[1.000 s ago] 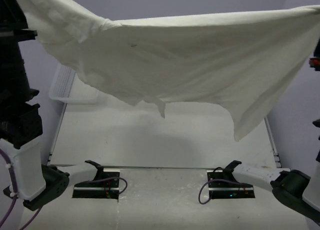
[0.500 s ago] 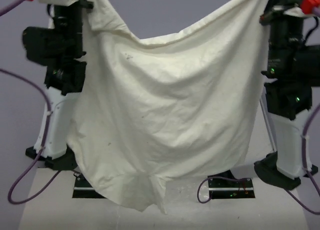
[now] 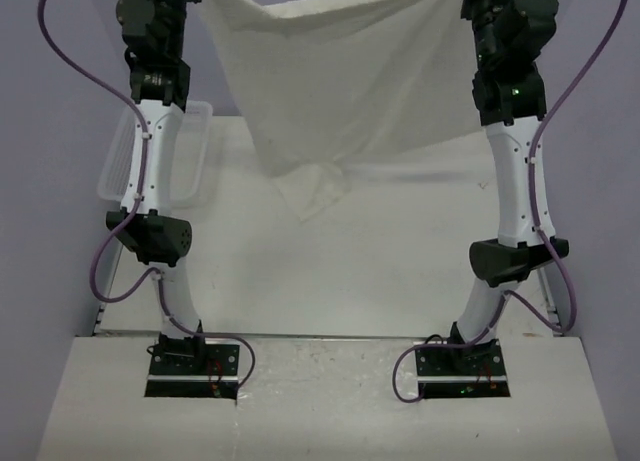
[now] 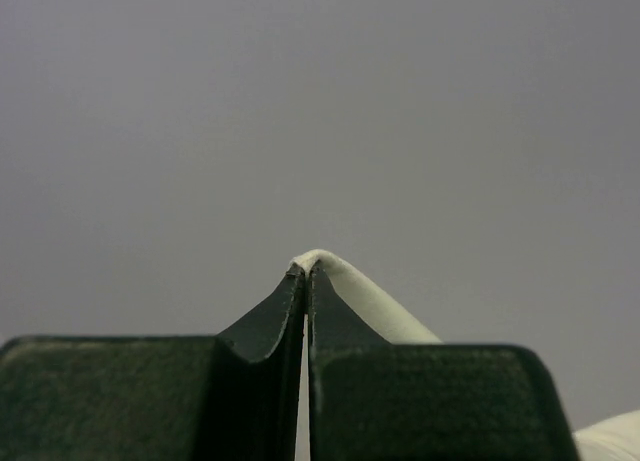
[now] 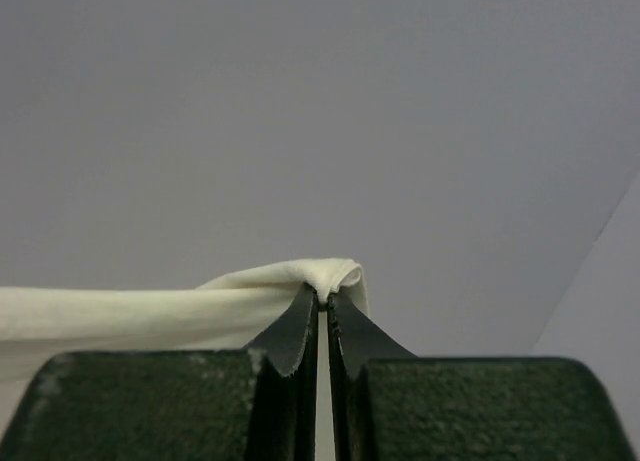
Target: Fold and stack the t-shirts
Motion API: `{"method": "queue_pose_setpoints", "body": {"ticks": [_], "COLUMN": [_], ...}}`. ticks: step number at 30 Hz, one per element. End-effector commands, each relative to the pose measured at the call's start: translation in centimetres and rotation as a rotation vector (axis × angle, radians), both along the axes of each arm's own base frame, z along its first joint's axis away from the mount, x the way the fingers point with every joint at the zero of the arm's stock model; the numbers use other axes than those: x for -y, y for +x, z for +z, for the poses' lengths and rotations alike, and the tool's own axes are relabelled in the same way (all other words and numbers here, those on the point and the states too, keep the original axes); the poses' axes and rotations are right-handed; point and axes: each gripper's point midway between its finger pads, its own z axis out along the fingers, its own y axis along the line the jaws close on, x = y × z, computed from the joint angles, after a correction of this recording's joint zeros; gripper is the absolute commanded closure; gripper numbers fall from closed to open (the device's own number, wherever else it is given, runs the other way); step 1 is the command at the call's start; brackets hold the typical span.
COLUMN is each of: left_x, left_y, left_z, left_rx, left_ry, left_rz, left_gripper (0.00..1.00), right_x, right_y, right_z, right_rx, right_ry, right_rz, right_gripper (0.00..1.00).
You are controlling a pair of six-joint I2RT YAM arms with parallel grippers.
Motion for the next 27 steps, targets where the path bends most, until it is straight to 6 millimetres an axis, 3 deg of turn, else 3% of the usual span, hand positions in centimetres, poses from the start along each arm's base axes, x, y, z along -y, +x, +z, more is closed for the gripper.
{"method": "queue_pose_setpoints", "body": {"ticks": [1, 4, 5, 6, 7, 8, 9, 10, 11, 12, 13, 14, 15, 16, 17, 19, 20, 21, 22, 23, 24, 25, 26, 27], "left_x": [-1.0, -1.1, -0.7, 0.0, 0.5, 1.1, 2.9, 3.7, 4.5, 5.7, 6.1, 6.7, 8.6, 9.5, 11.2, 12.4, 13.5, 13.1, 12.2, 11.7, 11.1, 10.3, 9.4, 8.7], "left_y": [-11.4, -12.0, -10.9, -10.6, -10.8, -9.8, -7.9, -7.2, -4.8, -5.7, -5.6, -5.4, -7.8, -9.2, -11.9, -15.2, -17.7, -20.1, -21.7, -23.0, -24.8, -25.6, -26.8, -28.0], "left_z": [12.5, 12.4, 11.0, 10.3, 9.5, 7.6, 4.1, 1.0, -5.8, -8.0, -11.0, -18.5, -19.4, -26.0, -25.8, -29.6, -33.2, -32.9, -35.2, -35.5, -34.1, -34.4, -33.3, -34.1], "left_rx": [0.336, 0.321, 0.275, 0.247, 0.204, 0.136, 0.026, -0.084, -0.261, -0.333, -0.406, -0.569, -0.603, -0.738, -0.754, -0.871, -0.968, -0.989, -1.043, -1.049, -1.016, -1.024, -1.002, -1.039], "left_ry": [-0.060, -0.064, -0.054, -0.049, -0.012, -0.001, 0.006, 0.017, 0.002, -0.091, -0.148, -0.175, -0.244, -0.251, -0.343, -0.405, -0.417, -0.451, -0.474, -0.513, -0.534, -0.531, -0.544, -0.540], "left_rz": [-0.090, -0.114, -0.127, -0.142, -0.122, -0.104, -0.112, -0.124, -0.119, -0.172, -0.173, -0.168, -0.213, -0.212, -0.246, -0.277, -0.300, -0.317, -0.268, -0.247, -0.286, -0.261, -0.253, -0.228], "left_gripper": [1.00, 1.00, 1.00, 1.00, 1.00, 1.00, 1.00, 1.00, 1.00, 1.00, 1.00, 1.00, 1.00, 1.00, 1.00, 1.00, 1.00, 1.00, 1.00, 1.00, 1.00, 1.00, 1.00, 1.00], "right_x": [1.6, 2.1, 2.4, 2.4, 2.6, 2.9, 3.0, 3.1, 3.4, 3.3, 3.0, 2.8, 2.1, 1.4, 1.5, 0.8, 1.2, 1.6, 1.8, 2.3, 2.7, 2.7, 2.6, 2.8], "right_y": [-10.3, -9.6, -9.1, -7.4, -6.8, -6.0, -4.4, -3.9, -4.1, -3.4, -3.6, -4.8, -5.9, -6.8, -8.7, -11.0, -12.5, -13.7, -14.7, -15.8, -16.6, -17.0, -17.9, -18.4], "right_z": [11.5, 9.5, 8.3, 5.5, 3.8, 1.2, -2.9, -5.6, -8.5, -14.0, -17.1, -22.5, -25.4, -27.7, -31.3, -34.4, -36.7, -36.9, -37.6, -39.2, -38.8, -39.1, -40.5, -40.5], "right_rx": [0.316, 0.253, 0.214, 0.131, 0.076, -0.016, -0.125, -0.200, -0.293, -0.426, -0.505, -0.644, -0.732, -0.788, -0.861, -0.946, -1.004, -1.015, -1.042, -1.069, -1.046, -1.044, -1.073, -1.067], "right_ry": [0.079, 0.067, 0.076, 0.074, 0.078, 0.093, 0.092, 0.096, 0.144, 0.159, 0.182, 0.275, 0.315, 0.384, 0.404, 0.478, 0.493, 0.512, 0.521, 0.513, 0.518, 0.524, 0.520, 0.524], "right_rz": [0.047, 0.012, -0.001, -0.014, -0.029, -0.051, -0.075, -0.089, -0.104, -0.119, -0.116, -0.141, -0.118, -0.116, -0.138, -0.137, -0.184, -0.211, -0.229, -0.260, -0.265, -0.264, -0.265, -0.268], "right_gripper": [1.00, 1.00, 1.00, 1.00, 1.00, 1.00, 1.00, 1.00, 1.00, 1.00, 1.00, 1.00, 1.00, 1.00, 1.00, 1.00, 1.00, 1.00, 1.00, 1.00, 1.00, 1.00, 1.00, 1.00]}}
